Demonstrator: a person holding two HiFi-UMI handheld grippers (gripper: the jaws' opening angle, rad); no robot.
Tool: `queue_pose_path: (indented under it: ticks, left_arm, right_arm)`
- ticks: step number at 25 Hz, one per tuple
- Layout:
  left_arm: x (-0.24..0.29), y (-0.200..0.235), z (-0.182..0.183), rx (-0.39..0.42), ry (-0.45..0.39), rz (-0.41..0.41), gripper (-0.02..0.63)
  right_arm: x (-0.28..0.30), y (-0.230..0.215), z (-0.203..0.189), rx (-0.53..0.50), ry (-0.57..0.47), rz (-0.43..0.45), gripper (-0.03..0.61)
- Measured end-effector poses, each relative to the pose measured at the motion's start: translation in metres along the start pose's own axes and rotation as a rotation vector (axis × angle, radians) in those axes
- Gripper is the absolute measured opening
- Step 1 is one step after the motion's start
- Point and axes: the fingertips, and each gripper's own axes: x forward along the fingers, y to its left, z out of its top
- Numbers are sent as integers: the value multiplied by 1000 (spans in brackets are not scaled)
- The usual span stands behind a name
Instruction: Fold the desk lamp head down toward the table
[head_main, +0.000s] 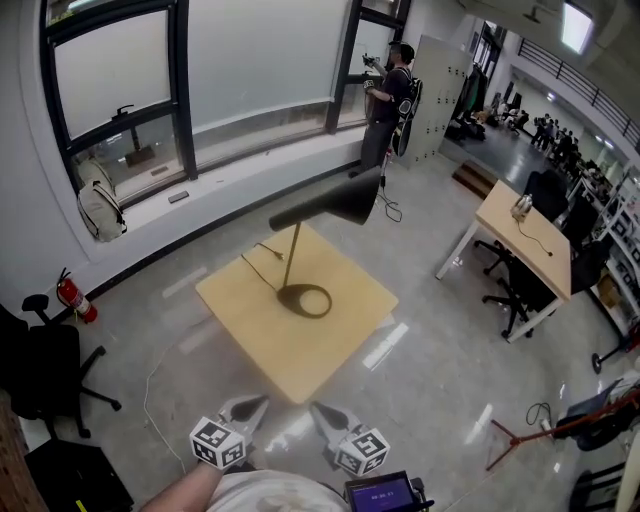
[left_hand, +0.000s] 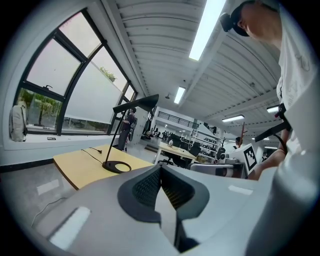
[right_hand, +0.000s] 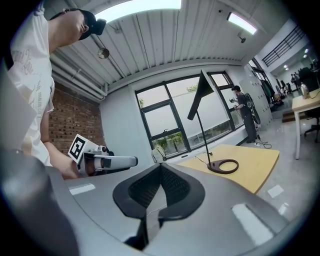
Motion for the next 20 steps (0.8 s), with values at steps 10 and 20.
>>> queue_pose_path:
  ticks: [10,20]
  left_arm:
    - [3,67,23,-9,-24,-24,2]
    - [5,100,37,-24,-36,-67,2]
  right_arm:
    - [48,-6,19,-42,3,-72,14]
    - [69,-13,43,-82,-14,-155,14]
